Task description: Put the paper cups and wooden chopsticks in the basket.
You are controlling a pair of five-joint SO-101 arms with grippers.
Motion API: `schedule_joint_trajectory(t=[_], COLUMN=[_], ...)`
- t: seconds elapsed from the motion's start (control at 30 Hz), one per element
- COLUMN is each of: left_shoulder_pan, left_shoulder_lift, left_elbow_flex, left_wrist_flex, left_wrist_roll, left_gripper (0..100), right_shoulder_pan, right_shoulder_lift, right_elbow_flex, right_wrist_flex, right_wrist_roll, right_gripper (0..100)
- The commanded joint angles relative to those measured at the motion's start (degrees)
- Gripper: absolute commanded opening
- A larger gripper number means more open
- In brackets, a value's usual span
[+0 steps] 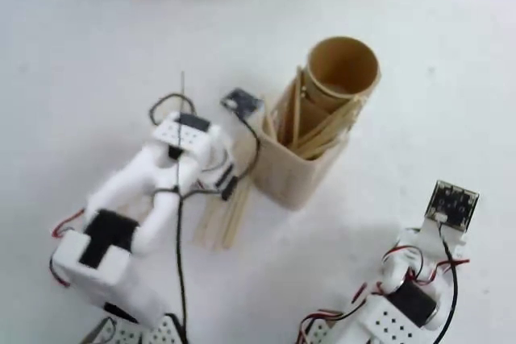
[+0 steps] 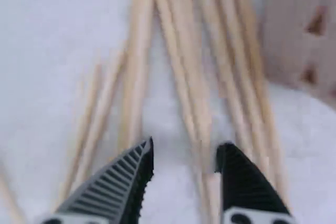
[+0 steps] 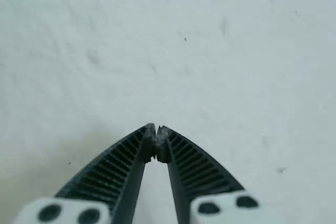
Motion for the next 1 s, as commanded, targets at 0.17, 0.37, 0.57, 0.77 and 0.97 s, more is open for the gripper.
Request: schedule_joint_trajectory(t=[0.17,0.37,0.57,0.77,0.97], left_shoulder_pan=[-13.23,-19.91,-20.62,-19.3,-17.27], left_shoulder_lift=[-1.27,-1.45,-1.36,-1.01,-0.84], left_elbow_flex=[-4.48,-10.46,-18.73,-20.4,-14.33], left_wrist_flex=[-1.23,-0.35,6.95,6.24,2.99], left_wrist_roll=[-6.07,-11.52,-15.74,-16.26,-20.04], left_gripper=[19,15,15,15,15], right_shoulder_pan=[-0.04,-0.04,-0.04,-0.04,0.04], right_shoulder_lift=[0.22,0.22,0.22,0.22,0.22], right_elbow_flex=[0.62,0.62,0.62,0.62,0.62], right_wrist_flex=[0.13,0.13,0.13,0.13,0.13], right_wrist_roll=[0.44,0.44,0.44,0.44,0.44], right_gripper=[1.8,1.8,1.8,1.8,1.8])
